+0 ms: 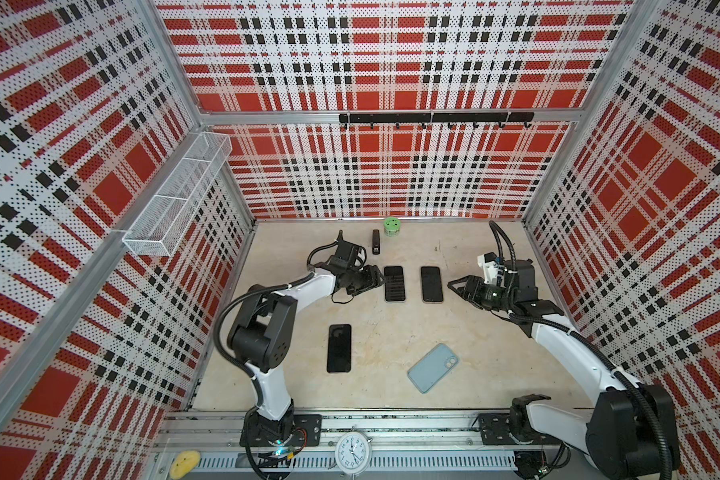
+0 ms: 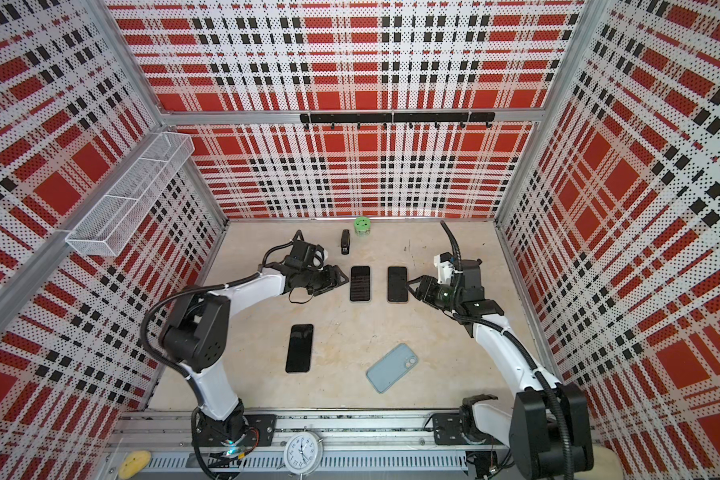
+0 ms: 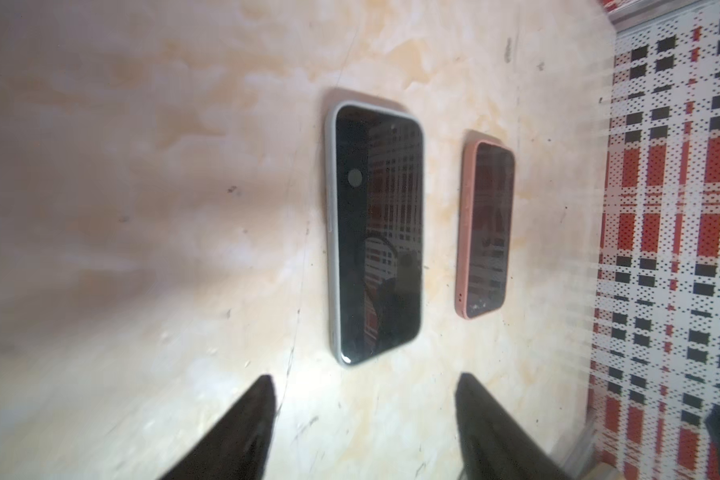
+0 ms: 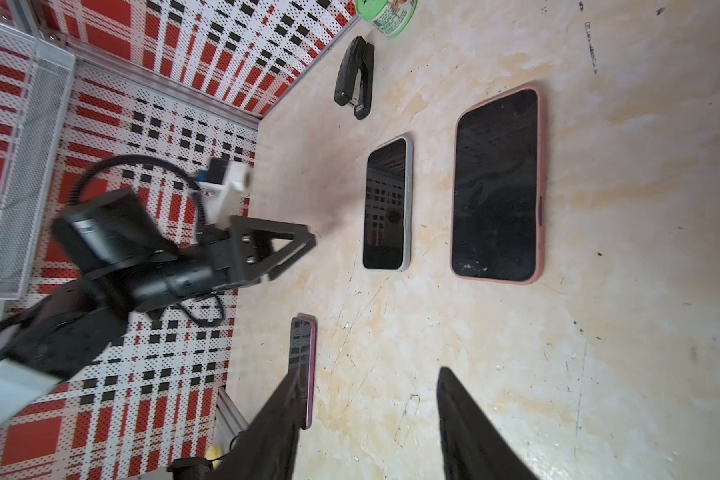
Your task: Put the phone into the phone case
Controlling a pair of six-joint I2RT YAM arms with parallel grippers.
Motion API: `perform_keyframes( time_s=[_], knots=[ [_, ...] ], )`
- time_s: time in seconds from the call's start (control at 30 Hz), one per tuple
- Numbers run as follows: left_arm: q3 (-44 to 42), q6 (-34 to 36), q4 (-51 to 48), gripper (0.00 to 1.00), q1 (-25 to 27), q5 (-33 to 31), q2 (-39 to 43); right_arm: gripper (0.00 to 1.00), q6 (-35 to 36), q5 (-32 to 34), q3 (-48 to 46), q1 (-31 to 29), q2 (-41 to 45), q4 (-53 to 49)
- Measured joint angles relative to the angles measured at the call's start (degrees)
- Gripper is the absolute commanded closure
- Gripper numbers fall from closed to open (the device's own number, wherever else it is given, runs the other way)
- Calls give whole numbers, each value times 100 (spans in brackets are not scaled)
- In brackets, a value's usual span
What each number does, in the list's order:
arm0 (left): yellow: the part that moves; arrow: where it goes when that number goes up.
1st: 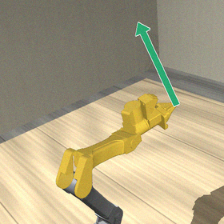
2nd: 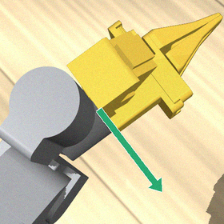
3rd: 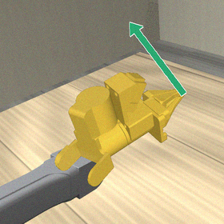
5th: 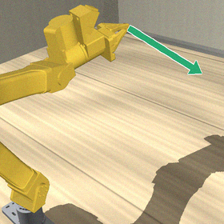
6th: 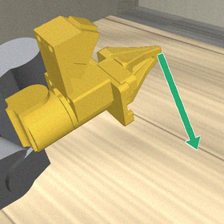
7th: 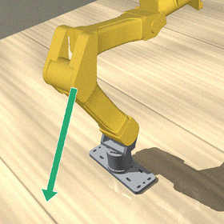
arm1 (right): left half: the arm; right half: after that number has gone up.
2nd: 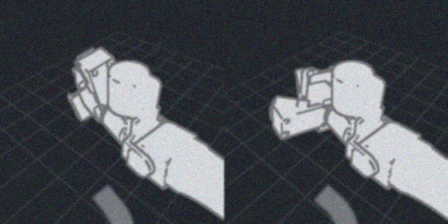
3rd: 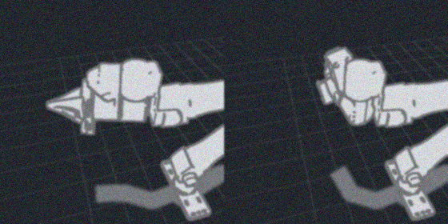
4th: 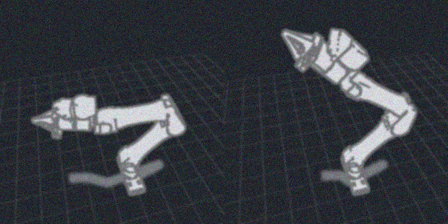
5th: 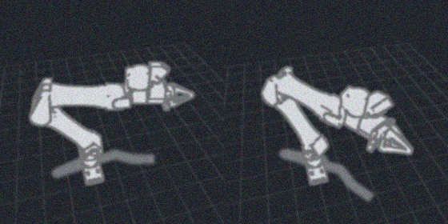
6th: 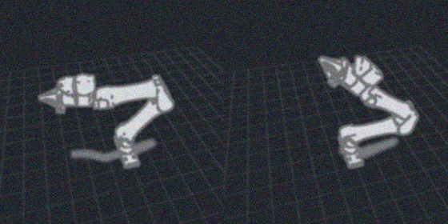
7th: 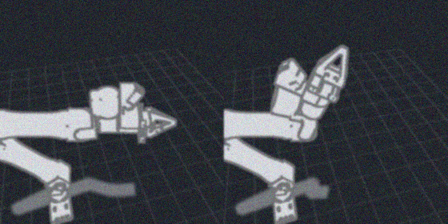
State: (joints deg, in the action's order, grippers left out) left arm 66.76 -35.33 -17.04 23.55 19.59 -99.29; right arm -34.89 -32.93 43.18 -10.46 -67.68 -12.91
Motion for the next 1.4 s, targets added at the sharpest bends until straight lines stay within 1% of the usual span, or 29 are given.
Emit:
perform_keyframes(
  time_s=[0.1, 0.13, 0.2, 0.3, 0.37, 0.47, 0.67, 0.77, 0.93, 1.07, 1.17, 1.4],
  knots=[
    [-542, 11, -330, 3, 7, -704, 1307, 40, 39, 278, 114, -678, -81, 0],
    [-769, -17, -409, 0, 7, -887, 1735, 39, 31, 348, 151, -925, -179, 85],
    [-1360, -133, -590, 1, 4, -1294, 2675, 37, -59, 468, 229, -1412, -514, 352],
    [-2291, -413, -841, 1, -55, -1589, 3827, 36, -238, 632, 424, -2068, -1290, 691],
    [-2846, -634, -977, 0, -105, -1626, 4339, 36, -378, 686, 605, -2404, -1821, 863],
    [-3530, -988, -1045, 1, -249, -1539, 4725, 35, -651, 748, 870, -2822, -2490, 1161],
    [-4546, -1687, -540, 0, -684, -918, 4708, 34, -1351, 756, 1180, -3418, -3445, 1832],
    [-4760, -1919, -173, 0, -872, -640, 4553, 33, -1725, 756, 1185, -3615, -3755, 2103],
    [-4990, -2277, 828, 0, -1064, -221, 4304, 34, -2201, 754, 1202, -3840, -4205, 2494],
    [-5112, -2514, 1558, 0, -1071, 74, 4024, 34, -2483, 754, 1287, -3915, -4376, 2778],
    [-5165, -2640, 1897, 0, -1047, 210, 3884, 34, -2658, 728, 1329, -3943, -4500, 3005],
    [-5198, -2931, 2227, 0, -684, 328, 3733, 35, -3042, 640, 1327, -3945, -4745, 3670]
  ],
)
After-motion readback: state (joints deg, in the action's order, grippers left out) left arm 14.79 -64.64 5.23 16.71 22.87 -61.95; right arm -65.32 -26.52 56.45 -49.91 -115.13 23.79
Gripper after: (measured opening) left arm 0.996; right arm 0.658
